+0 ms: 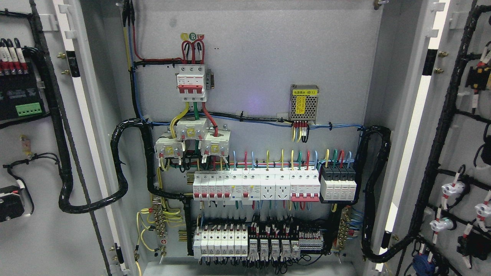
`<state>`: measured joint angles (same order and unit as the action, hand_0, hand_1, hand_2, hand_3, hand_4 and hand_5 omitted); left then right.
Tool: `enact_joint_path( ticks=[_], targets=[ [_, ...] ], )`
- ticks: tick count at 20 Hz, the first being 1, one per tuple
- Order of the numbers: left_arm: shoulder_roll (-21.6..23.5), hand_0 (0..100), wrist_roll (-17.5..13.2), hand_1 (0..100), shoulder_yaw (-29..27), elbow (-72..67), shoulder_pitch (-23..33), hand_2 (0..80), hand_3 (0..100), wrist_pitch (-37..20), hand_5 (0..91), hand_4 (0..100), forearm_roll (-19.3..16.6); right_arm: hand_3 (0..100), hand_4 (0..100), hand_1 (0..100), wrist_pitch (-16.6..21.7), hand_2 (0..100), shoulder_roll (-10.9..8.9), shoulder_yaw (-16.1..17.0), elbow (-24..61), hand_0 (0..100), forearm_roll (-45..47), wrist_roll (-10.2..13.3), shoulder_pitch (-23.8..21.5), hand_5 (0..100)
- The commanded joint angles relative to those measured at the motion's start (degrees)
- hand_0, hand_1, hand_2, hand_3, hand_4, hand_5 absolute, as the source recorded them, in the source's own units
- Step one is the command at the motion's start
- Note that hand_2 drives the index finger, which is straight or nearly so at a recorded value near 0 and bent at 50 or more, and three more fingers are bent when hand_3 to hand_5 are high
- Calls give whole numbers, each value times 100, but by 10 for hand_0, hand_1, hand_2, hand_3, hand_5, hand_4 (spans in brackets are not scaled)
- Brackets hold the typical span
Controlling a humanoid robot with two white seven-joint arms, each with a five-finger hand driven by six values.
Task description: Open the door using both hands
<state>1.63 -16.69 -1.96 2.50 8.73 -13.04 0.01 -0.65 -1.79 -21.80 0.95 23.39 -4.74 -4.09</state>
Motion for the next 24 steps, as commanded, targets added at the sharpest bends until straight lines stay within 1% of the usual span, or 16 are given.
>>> enact_joint_path(
  ticks=[1,5,7,15,20,24],
  targets=[
    [-233,120,-1,389,-15,-1059,-126,0,0,-6,0,0,-133,0,0,389,3,0,118,62,-297,120,-597,0,-30,0],
    [-242,120,-1,389,-41,-1006,-126,0,0,-41,0,0,-107,0,0,389,12,0,162,62,-297,120,-616,0,-109,0],
    [-242,120,-10,389,-76,-971,-126,0,0,-50,0,0,-36,0,0,389,12,0,153,62,-288,120,-616,-18,-110,0],
    [-251,120,-45,389,-76,-699,-126,0,0,-67,0,0,-45,0,0,389,39,0,153,70,-165,120,-625,-35,-162,0],
    [-303,120,-54,389,-85,-540,-187,0,0,-67,0,0,-45,0,0,389,39,0,144,325,-43,120,-625,-35,-154,0],
    [-330,120,-54,389,-85,-540,-257,0,0,-67,0,0,-45,0,0,389,39,0,144,360,-34,120,-625,-35,-162,0]
  ],
)
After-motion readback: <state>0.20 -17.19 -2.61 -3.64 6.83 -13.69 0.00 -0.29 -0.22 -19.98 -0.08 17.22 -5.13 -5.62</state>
